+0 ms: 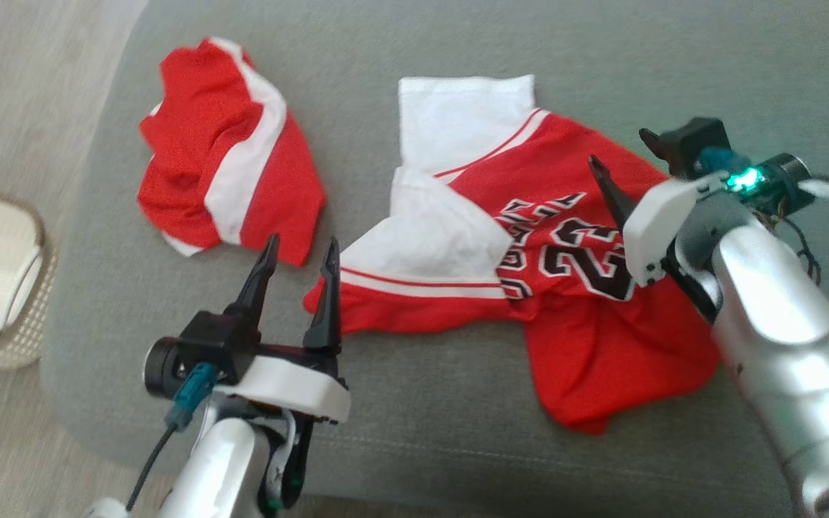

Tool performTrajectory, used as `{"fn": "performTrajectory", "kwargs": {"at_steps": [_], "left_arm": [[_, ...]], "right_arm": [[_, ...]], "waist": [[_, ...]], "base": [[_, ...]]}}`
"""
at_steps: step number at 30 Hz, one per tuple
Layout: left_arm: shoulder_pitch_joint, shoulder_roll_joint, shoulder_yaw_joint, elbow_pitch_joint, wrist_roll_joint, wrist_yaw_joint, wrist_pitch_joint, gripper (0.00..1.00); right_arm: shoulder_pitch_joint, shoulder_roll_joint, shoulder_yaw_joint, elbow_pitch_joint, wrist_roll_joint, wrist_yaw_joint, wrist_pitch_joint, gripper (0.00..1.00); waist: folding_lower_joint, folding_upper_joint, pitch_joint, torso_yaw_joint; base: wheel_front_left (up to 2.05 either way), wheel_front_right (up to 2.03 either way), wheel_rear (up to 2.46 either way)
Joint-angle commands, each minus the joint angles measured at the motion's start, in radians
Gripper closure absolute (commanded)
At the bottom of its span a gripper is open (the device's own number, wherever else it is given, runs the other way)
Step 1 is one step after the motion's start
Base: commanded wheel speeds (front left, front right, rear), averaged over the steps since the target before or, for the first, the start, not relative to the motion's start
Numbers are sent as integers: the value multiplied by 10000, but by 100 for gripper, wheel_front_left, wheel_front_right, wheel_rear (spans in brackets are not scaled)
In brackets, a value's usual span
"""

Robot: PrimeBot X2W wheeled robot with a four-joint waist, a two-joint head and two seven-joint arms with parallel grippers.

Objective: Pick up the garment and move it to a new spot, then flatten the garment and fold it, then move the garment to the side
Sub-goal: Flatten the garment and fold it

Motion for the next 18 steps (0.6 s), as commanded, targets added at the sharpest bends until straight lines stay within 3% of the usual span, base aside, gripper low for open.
{"fn": "performTrajectory", "kwargs": {"at_steps": [1, 10, 17, 18], "left_arm": [[-511, 18, 156, -397, -105, 120, -121, 0], [-962, 17, -388, -435, -549, 372, -122, 0], [-1162, 17, -623, -490, -795, 535, -122, 0], [-1180, 17, -641, -482, -813, 546, -122, 0]], "right_arm": [[-715, 25, 484, 274, 358, -4, 215, 0], [-2483, -962, 2499, 2348, 1908, -4, 591, 0], [-3022, -1373, 3951, 2692, 3338, -4, 871, 0], [-2975, -1406, 4255, 2634, 3688, -4, 1097, 38]], "waist": [[0, 0, 532, 521], [0, 0, 1127, 1230], [0, 0, 1463, 1535], [0, 0, 1488, 1562]], "base": [[0, 0, 0], [0, 0, 0], [0, 0, 0], [0, 0, 0]]}}
